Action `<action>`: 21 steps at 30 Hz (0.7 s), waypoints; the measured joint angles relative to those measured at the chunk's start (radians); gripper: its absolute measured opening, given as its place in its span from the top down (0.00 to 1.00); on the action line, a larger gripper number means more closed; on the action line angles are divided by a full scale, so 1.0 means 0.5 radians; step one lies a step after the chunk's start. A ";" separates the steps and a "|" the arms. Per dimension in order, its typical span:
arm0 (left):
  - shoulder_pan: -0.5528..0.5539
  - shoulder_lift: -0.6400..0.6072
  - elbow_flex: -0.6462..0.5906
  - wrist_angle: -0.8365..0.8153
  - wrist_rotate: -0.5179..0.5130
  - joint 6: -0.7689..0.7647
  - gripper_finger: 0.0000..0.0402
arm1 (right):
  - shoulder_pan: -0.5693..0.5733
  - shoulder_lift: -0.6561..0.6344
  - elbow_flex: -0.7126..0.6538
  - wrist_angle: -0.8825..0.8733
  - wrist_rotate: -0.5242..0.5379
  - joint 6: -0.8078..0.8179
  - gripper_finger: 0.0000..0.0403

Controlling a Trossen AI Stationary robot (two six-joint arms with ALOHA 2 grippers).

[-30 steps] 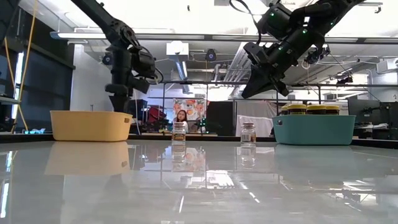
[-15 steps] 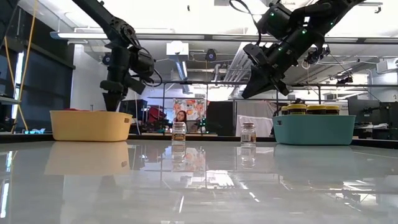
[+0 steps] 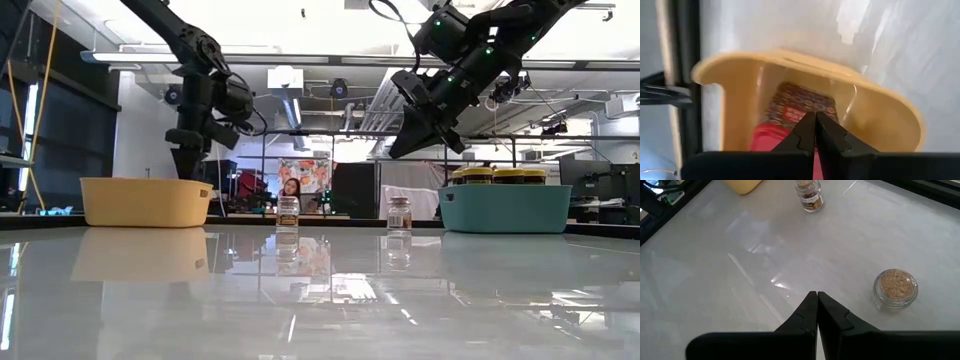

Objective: Sort spices by type
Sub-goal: Put the top red seasoning can into the yellow bin, then stack the red seasoning can on the red seasoning can in the yellow bin

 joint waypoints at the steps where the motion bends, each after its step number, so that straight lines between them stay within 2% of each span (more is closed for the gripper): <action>1: 0.000 0.000 0.022 0.004 0.000 -0.001 1.00 | 0.000 0.000 0.000 -0.001 0.000 0.000 1.00; 8: 0.000 0.000 0.244 0.051 -0.001 -0.054 1.00 | 0.000 0.000 0.000 0.000 -0.001 0.001 1.00; 12: -0.002 0.000 0.312 0.038 0.044 -0.334 1.00 | 0.000 0.000 0.000 0.000 -0.001 0.001 1.00; 14: -0.006 -0.009 0.317 -0.066 0.286 -0.523 1.00 | 0.001 0.000 0.000 0.000 -0.001 0.001 1.00; 18: -0.096 -0.160 0.208 -0.106 1.040 -0.806 1.00 | 0.002 0.000 0.000 0.000 -0.001 0.000 1.00; 19: -0.156 -0.238 0.153 -0.066 1.138 -0.870 1.00 | 0.002 0.000 0.000 0.000 -0.001 0.000 1.00; 21: -0.308 -0.420 0.023 0.063 1.157 -1.026 1.00 | 0.002 0.000 0.000 0.000 -0.001 0.000 1.00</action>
